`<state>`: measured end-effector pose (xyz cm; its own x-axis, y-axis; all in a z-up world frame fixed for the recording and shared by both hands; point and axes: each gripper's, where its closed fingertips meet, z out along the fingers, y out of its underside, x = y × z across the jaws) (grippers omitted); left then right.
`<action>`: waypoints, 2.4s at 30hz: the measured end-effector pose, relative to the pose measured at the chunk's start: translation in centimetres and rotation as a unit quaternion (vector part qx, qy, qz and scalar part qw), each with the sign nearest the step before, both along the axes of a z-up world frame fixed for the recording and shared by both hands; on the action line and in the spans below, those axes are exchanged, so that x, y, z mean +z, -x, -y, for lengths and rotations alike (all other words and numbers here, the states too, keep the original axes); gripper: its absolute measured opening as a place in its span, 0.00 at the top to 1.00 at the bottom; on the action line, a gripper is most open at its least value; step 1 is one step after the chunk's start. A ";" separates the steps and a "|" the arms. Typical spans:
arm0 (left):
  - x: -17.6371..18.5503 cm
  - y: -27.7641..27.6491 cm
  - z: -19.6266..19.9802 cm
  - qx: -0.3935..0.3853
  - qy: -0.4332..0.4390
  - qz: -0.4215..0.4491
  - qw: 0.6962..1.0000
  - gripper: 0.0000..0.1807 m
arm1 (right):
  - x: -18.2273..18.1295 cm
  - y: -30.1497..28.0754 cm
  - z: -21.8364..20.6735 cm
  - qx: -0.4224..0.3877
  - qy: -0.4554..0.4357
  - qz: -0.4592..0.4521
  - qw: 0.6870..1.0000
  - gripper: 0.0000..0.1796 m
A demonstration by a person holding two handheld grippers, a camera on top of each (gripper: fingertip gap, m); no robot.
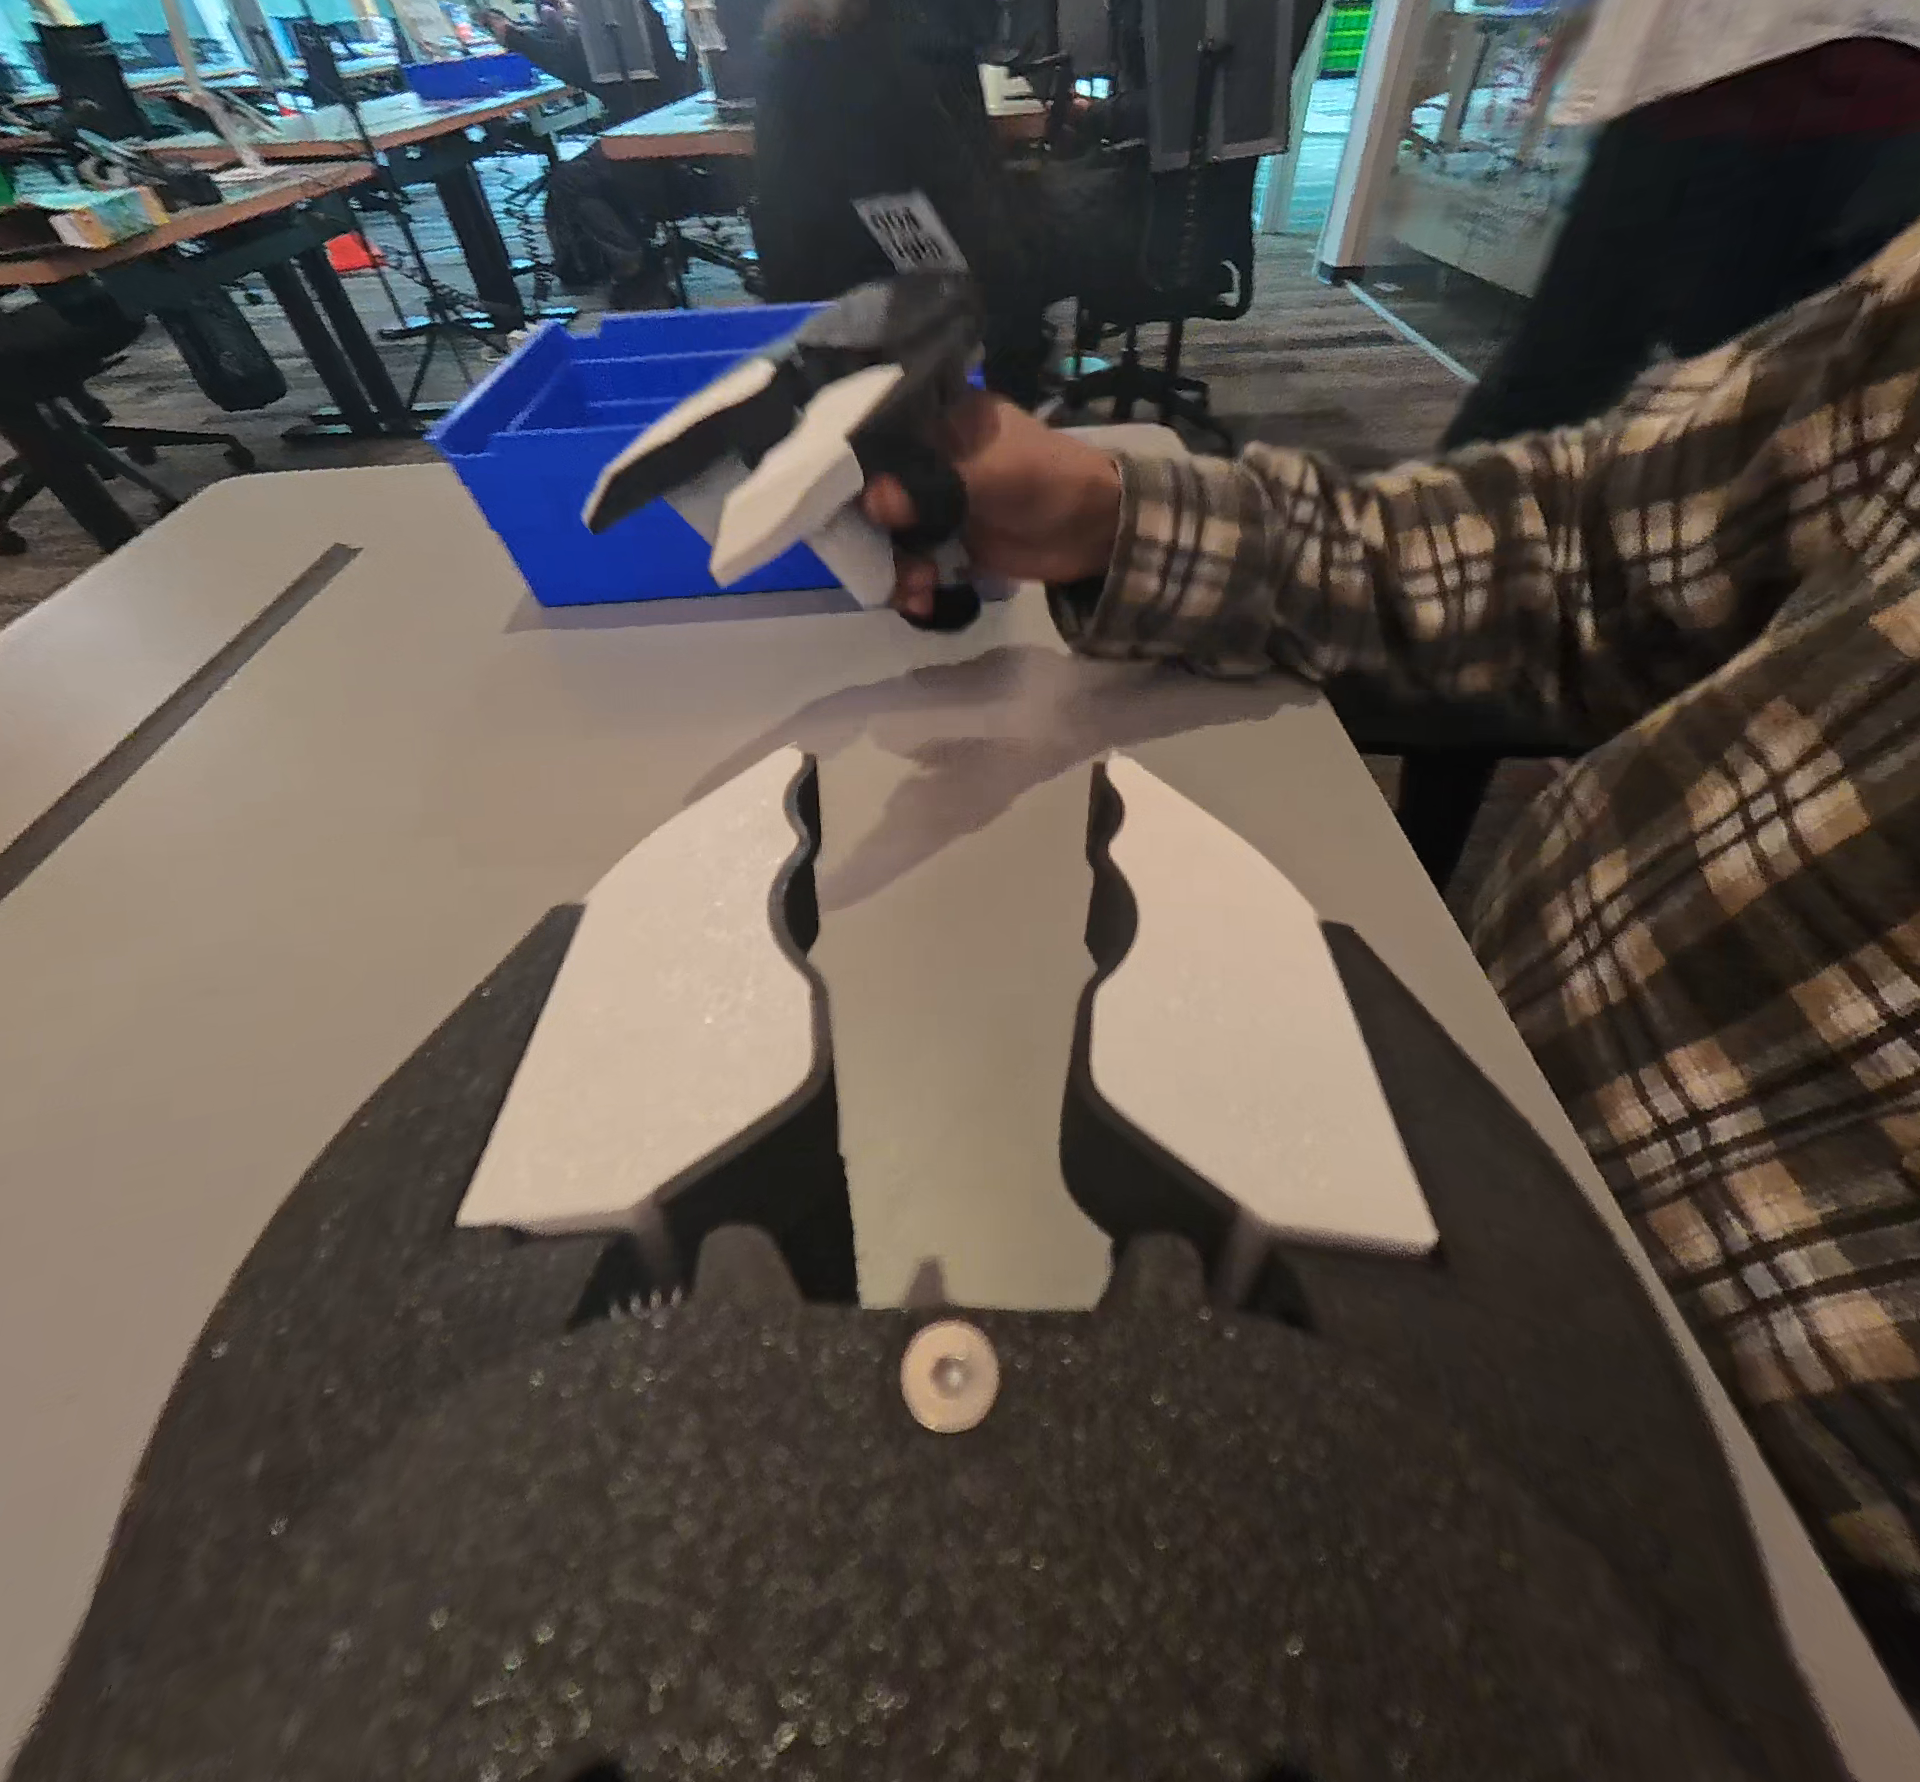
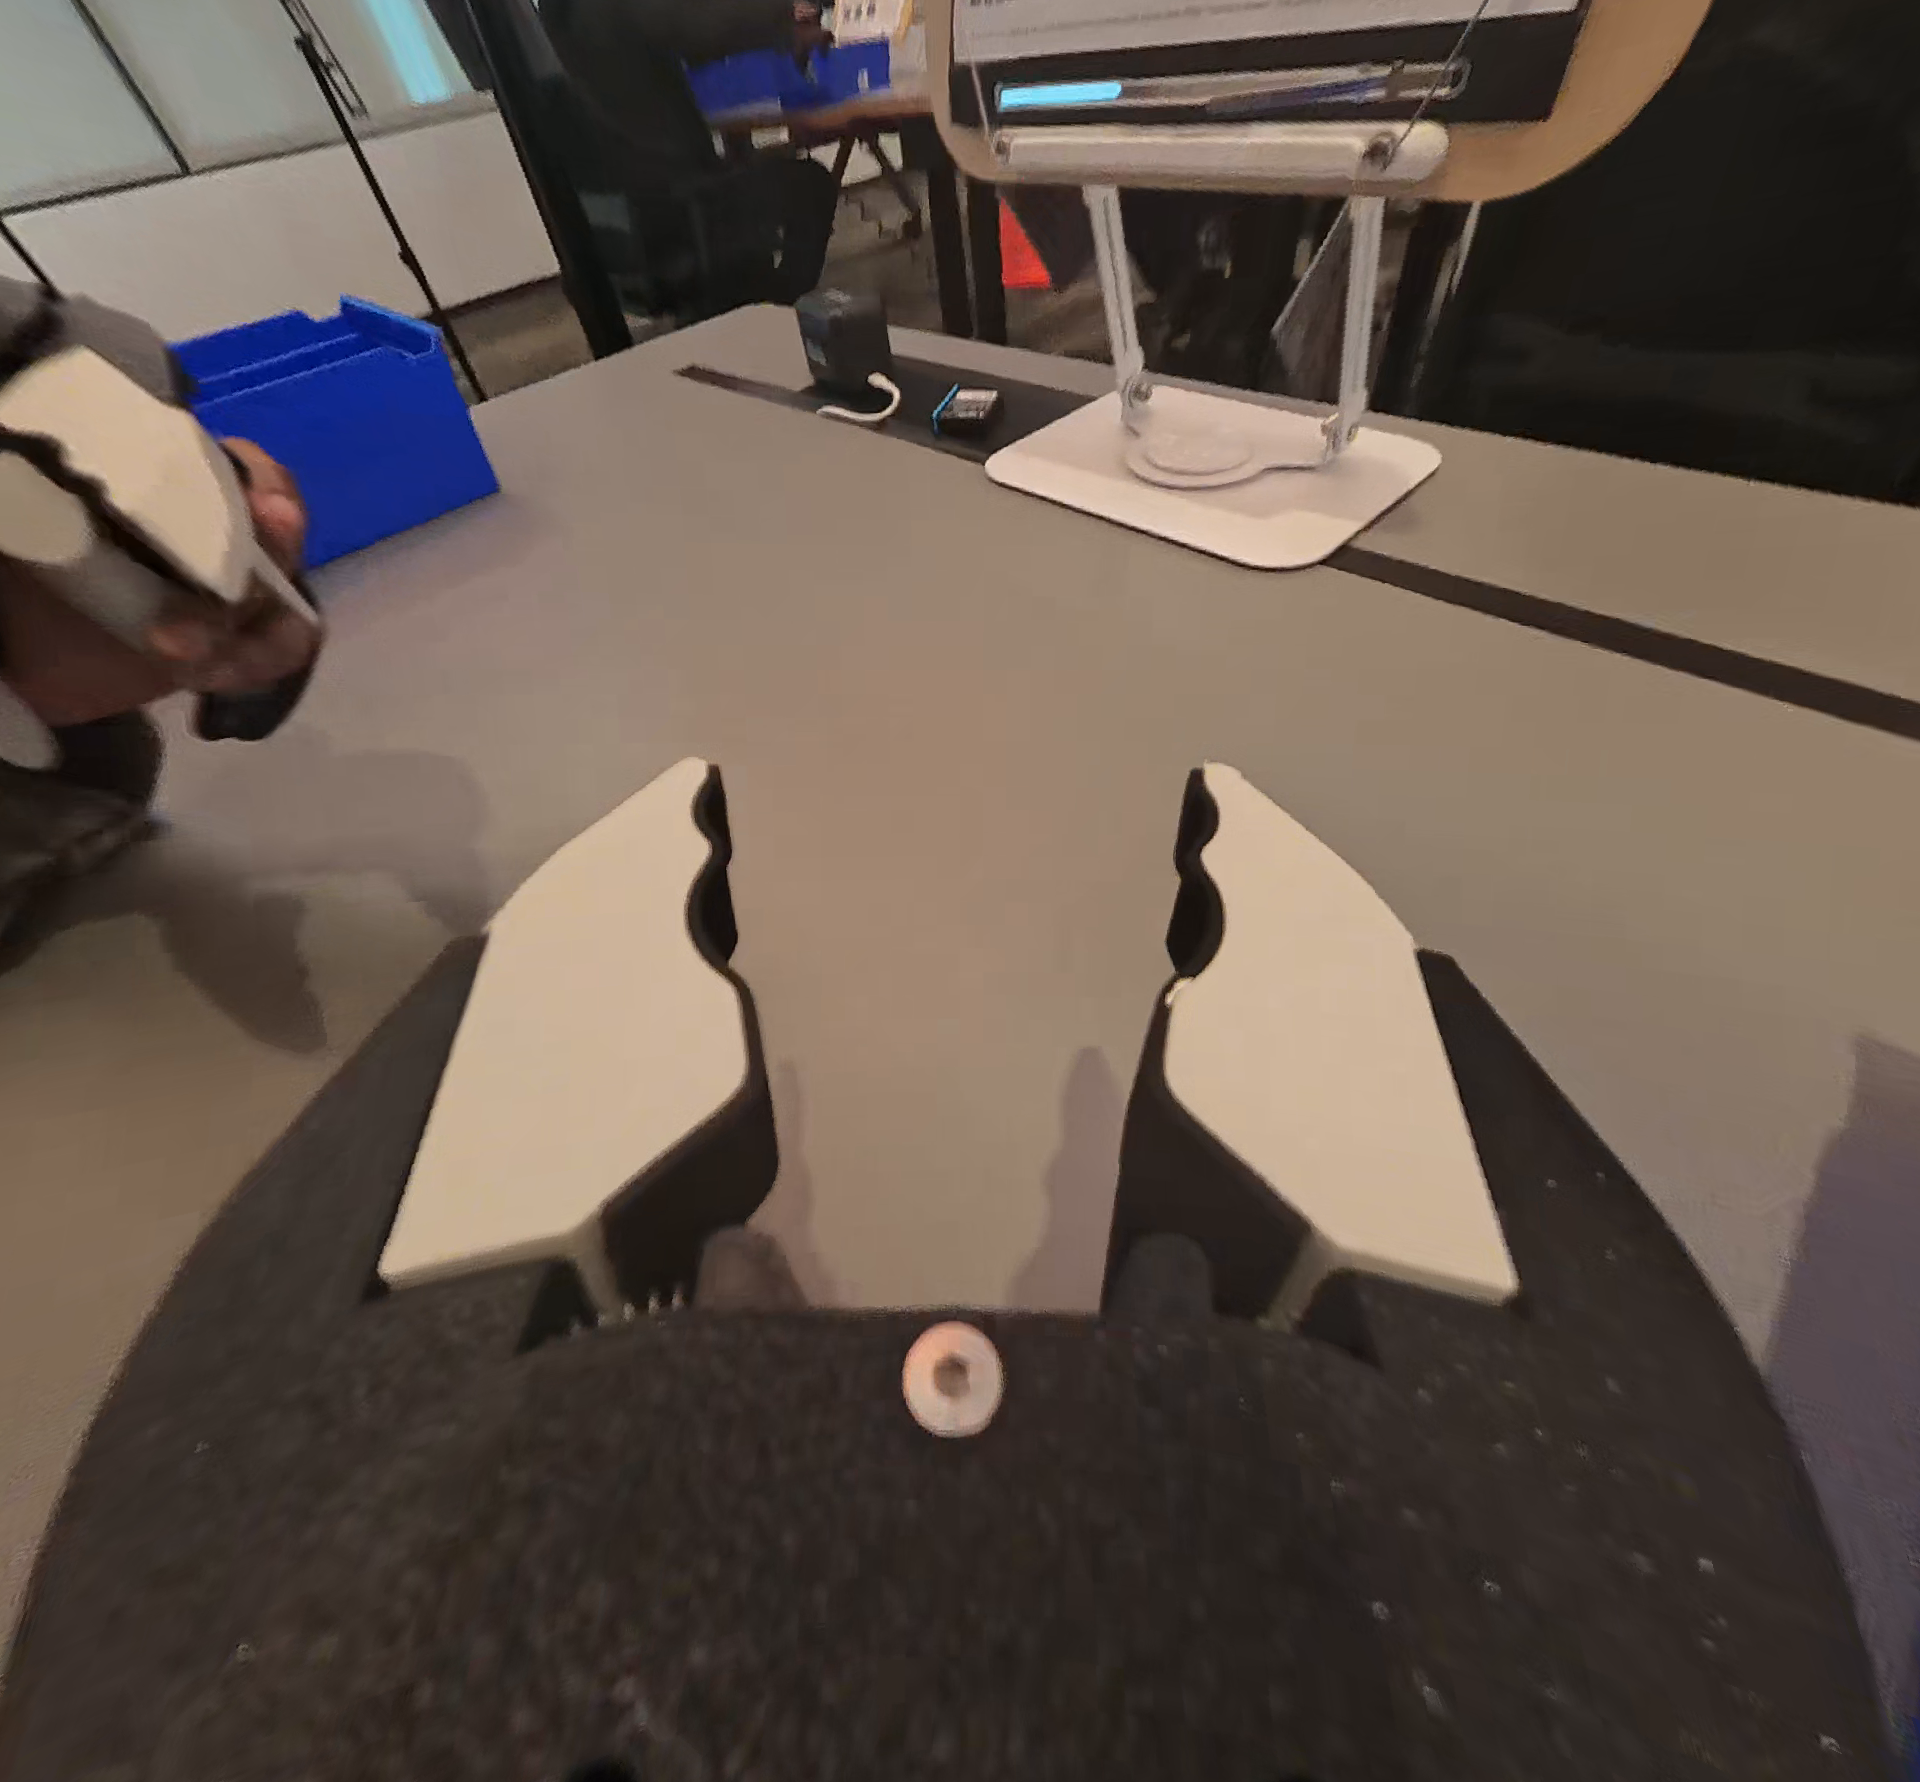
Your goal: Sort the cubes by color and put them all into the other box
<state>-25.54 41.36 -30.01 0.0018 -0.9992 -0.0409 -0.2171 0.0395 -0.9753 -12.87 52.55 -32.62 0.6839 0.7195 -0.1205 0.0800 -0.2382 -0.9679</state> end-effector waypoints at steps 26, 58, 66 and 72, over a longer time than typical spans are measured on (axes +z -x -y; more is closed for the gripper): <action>-9.3 52.8 0.4 0.638 0.411 -0.253 0.600 0.70 | -2.3 3.2 1.1 0.072 0.027 -0.065 0.995 0.55; 10.7 19.5 -5.5 0.284 -0.153 -0.012 0.947 0.88 | 6.6 10.8 5.1 0.250 0.198 -0.266 0.910 0.63; 8.1 4.1 -2.6 0.106 -0.189 0.098 0.971 0.88 | 10.3 15.3 8.8 0.383 0.385 -0.390 0.744 0.67; 7.1 1.5 -1.9 0.073 -0.182 0.114 0.974 0.88 | 9.6 15.7 9.4 0.387 0.399 -0.391 0.734 0.72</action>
